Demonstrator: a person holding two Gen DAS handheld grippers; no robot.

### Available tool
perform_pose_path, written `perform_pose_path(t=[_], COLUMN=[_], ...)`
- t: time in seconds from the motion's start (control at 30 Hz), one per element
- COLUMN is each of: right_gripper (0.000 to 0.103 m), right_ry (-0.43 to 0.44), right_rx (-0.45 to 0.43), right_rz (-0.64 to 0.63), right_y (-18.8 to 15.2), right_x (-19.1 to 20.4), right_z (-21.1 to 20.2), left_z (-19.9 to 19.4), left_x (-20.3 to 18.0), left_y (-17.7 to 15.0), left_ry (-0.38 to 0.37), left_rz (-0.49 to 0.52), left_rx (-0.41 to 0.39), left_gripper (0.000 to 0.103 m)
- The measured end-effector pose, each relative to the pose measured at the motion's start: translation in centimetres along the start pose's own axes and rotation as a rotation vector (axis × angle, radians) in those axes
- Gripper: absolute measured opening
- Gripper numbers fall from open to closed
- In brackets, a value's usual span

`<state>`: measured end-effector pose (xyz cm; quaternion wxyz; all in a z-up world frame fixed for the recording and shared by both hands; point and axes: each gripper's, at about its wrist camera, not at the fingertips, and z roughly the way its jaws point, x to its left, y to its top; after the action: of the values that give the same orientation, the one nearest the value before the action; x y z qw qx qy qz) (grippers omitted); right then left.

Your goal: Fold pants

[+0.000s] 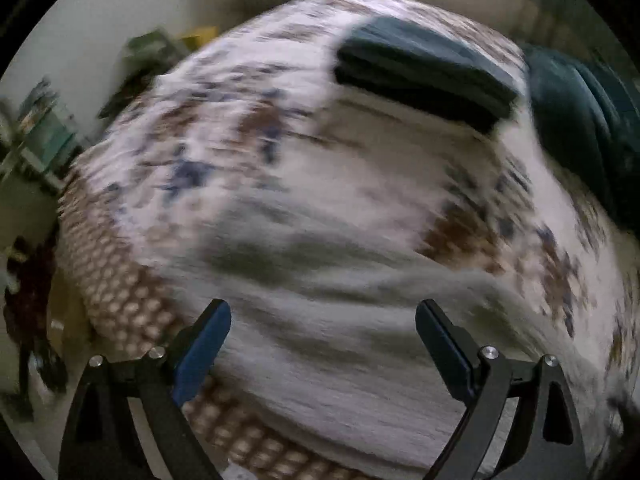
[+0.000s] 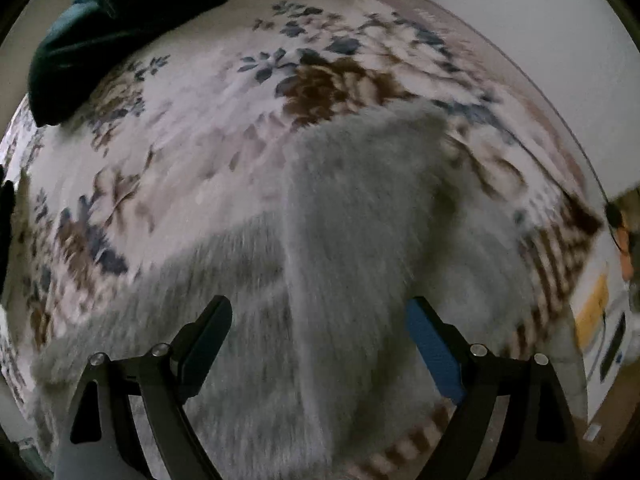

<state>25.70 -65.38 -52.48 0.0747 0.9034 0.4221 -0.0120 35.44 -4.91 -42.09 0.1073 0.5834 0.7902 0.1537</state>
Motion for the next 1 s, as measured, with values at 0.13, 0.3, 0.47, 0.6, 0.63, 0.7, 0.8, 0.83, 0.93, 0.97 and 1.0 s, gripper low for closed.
perform_pose_path(t=[0.13, 0.3, 0.47, 0.6, 0.63, 0.7, 0.8, 0.83, 0.93, 0.97, 1.0], right_gripper=[0.051, 0.023, 0.062, 0.063, 0.063, 0.063, 0.063, 0.063, 0.063, 0.062, 0.061], right_ry=[-0.104, -0.130, 0.026, 0.188, 0.225, 0.328, 0.406, 0.410, 0.416, 0.416, 0.420], right_rx=[0.045, 0.034, 0.144, 0.140, 0.144, 0.175, 0.217, 0.230, 0.301, 0.321, 0.339], right_rz=[-0.071, 0.204, 0.347, 0.466, 0.498, 0.554, 0.527, 0.510, 0.445, 0.427, 0.416], right_y=[1.8, 1.1, -1.4, -4.3, -5.0, -6.2, -7.3, -7.7, -9.5, -10.5, -11.1], right_x=[0.6, -9.7, -15.5, -17.0, -17.0, -16.0, -12.9, -11.7, -6.6, -5.0, -3.8], right_z=[3.7, 1.8, 1.2, 0.7, 0.8, 1.5, 2.8, 3.2, 4.5, 4.8, 4.9], left_z=[1.6, 2.9, 3.9, 4.2, 4.1, 3.9, 3.4, 3.3, 3.4, 3.5, 3.7], left_x=[-7.6, -14.1, -16.9, -17.1, -16.6, -15.3, -11.8, -10.4, -4.8, -2.8, -0.4], left_y=[-2.2, -5.0, -7.2, -8.2, -8.2, -8.3, -8.2, -8.2, -6.8, -6.3, -5.7], left_ry=[-0.055, -0.112, -0.135, -0.129, -0.123, -0.109, -0.091, -0.087, -0.068, -0.064, -0.066], left_rz=[0.102, 0.206, 0.269, 0.260, 0.249, 0.214, 0.133, 0.104, -0.012, -0.056, -0.112], left_rx=[0.078, 0.171, 0.248, 0.285, 0.289, 0.294, 0.294, 0.292, 0.288, 0.287, 0.283], left_gripper=[0.094, 0.094, 0.094, 0.094, 0.094, 0.094, 0.094, 0.094, 0.094, 0.094, 0.094])
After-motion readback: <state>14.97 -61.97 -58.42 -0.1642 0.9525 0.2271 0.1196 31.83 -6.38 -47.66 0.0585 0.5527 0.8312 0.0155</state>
